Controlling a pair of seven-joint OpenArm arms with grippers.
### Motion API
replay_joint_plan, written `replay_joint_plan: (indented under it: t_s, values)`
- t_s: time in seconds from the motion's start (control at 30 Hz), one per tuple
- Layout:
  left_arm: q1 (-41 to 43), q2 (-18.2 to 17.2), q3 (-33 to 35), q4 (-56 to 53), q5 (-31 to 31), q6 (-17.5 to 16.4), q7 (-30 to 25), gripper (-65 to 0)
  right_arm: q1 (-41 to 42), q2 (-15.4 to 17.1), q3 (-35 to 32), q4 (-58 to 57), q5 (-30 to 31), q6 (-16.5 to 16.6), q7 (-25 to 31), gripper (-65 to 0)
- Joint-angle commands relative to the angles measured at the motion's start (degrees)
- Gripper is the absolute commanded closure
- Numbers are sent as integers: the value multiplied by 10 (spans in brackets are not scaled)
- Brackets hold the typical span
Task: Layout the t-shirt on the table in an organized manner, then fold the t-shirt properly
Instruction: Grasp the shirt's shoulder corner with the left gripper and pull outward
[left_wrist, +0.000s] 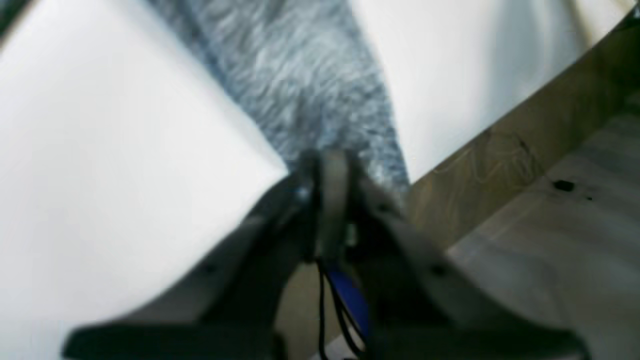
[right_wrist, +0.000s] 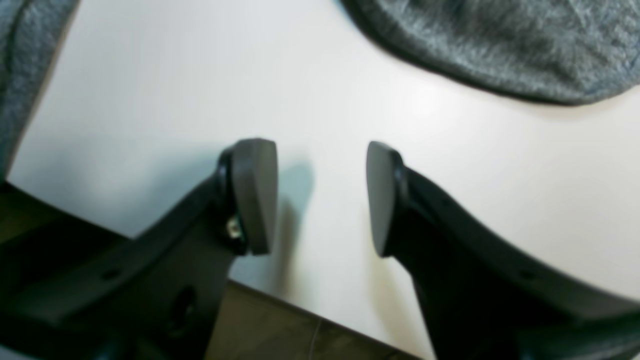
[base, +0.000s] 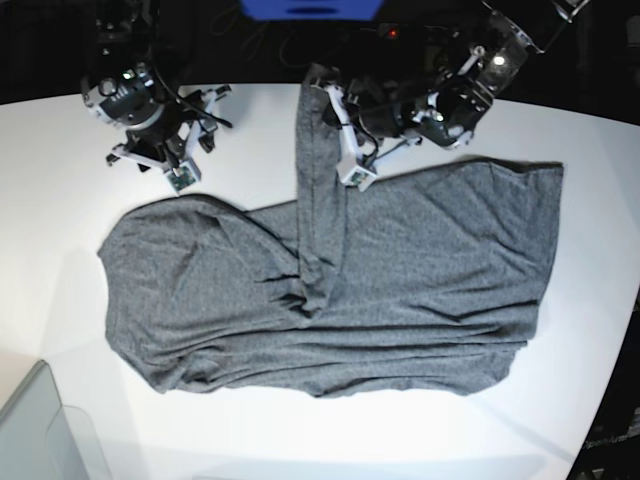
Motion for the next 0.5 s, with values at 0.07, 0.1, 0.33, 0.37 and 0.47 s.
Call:
replay_joint_plan:
  t_s: [0.07,0.1,0.33,0.37,0.47]
  values:
    - [7,-24,4,-4,31,13,41,-5,0,1,1,10,4,2,9,-292]
    - [8,-29,3,-1,38,13,41,0,0,1,1,10,4,2,9,-292]
    - [41,-71,-101,45,41,10,41,-2,0,1,1,10,4,2,10,-292]
    - [44,-75,-123,54,40,9,41,-2,0,1,1,10,4,2,10,-292]
    - [53,-82,-171,74,39,8,42,-2,0,1,1,10,4,2,10,-292]
